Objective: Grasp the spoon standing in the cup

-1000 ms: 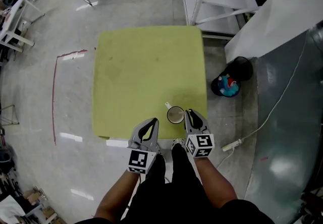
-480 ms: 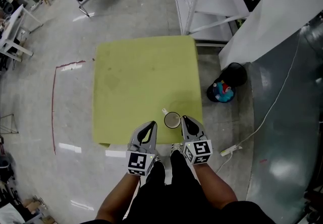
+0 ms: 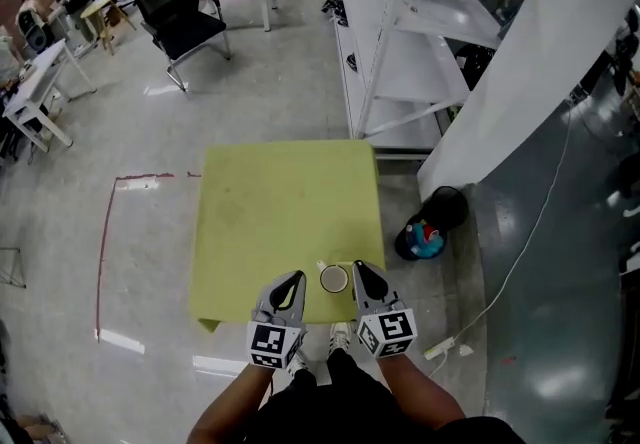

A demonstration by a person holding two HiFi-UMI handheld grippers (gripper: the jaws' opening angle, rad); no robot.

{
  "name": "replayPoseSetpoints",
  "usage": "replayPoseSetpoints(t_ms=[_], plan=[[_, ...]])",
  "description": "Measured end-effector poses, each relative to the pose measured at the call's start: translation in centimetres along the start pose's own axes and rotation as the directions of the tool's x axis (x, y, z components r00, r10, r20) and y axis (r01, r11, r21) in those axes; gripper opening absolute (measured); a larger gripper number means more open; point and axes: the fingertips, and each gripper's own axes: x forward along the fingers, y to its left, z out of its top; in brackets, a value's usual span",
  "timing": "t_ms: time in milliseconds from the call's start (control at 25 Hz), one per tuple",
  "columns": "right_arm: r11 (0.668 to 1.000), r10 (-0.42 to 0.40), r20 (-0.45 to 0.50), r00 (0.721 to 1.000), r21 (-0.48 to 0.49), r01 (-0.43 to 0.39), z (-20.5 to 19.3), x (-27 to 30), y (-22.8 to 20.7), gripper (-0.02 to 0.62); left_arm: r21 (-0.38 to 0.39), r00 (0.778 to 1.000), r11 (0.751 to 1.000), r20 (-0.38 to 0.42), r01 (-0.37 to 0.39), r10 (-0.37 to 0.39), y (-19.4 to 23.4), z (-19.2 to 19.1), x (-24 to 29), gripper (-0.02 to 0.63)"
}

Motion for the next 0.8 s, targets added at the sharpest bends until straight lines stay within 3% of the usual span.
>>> replayPoseSetpoints(t_ms=[200,400,800], plan=[[0.998,0.028,0.053,0.998,-0.059,-0.025,3.5,-1.1,2.2,0.012,0.034,0.997,0.999,0.081,-0.010,0.008,1.0,4.1,-0.8,0.006],[0.992,0.037,0.081,0.996,-0.123,-0.027,6.9,-1.5,3.2,0.012,-0.001,0.993,1.000,0.117,-0.026,0.026,1.0,5.5,-2.0,0.006],[0.983,0.007,0.139,0.990,-0.185,0.019,10.0,-2.3,3.1,0.012,0.042,0.986,0.999,0.166,-0.013,0.006,0.6,8.0,-3.0,0.006]])
